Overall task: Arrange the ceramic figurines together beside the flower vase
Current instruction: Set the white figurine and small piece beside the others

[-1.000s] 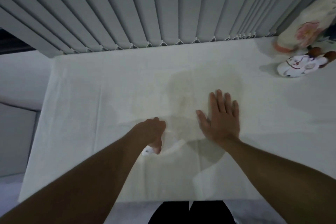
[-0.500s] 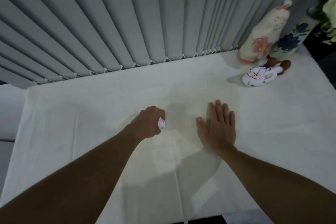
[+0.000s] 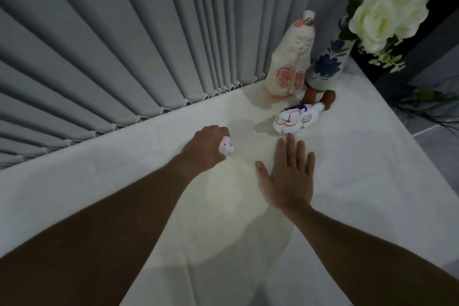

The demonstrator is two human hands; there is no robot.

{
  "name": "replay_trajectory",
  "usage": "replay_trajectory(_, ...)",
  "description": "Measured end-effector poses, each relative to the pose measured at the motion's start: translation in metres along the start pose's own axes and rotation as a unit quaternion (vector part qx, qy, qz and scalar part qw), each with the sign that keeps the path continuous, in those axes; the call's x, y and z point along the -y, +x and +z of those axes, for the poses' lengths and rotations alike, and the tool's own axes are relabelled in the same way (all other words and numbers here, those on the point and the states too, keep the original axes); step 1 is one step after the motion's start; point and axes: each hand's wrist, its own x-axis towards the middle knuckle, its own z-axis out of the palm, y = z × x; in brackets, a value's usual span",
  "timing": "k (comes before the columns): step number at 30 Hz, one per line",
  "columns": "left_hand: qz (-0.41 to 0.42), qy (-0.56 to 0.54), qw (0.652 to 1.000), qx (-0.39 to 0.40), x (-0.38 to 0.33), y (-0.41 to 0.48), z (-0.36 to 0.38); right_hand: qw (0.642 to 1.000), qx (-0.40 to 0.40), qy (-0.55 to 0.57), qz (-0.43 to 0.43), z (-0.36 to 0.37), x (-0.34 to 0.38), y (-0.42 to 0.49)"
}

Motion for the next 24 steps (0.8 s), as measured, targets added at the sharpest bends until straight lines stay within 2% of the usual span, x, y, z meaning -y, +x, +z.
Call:
replay_trajectory(11,0.163,0.057,0.985,0.014,-0.036,0.094,-0.007,1.000,0.000,0.008,-0.001,0.002,-0.001,0.002)
replay_trajectory(17,0.178,0.098,0.978,0.036,-0.050,0.115,-0.003,1.000,-0.015,0.007,-0.001,0.004,-0.003,0.004)
replay_trajectory(24,0.205,0.119,0.971,0.019,-0.044,0.117,0.003,1.000,-0.019,0.006,0.004,0.006,-0.004,0.005)
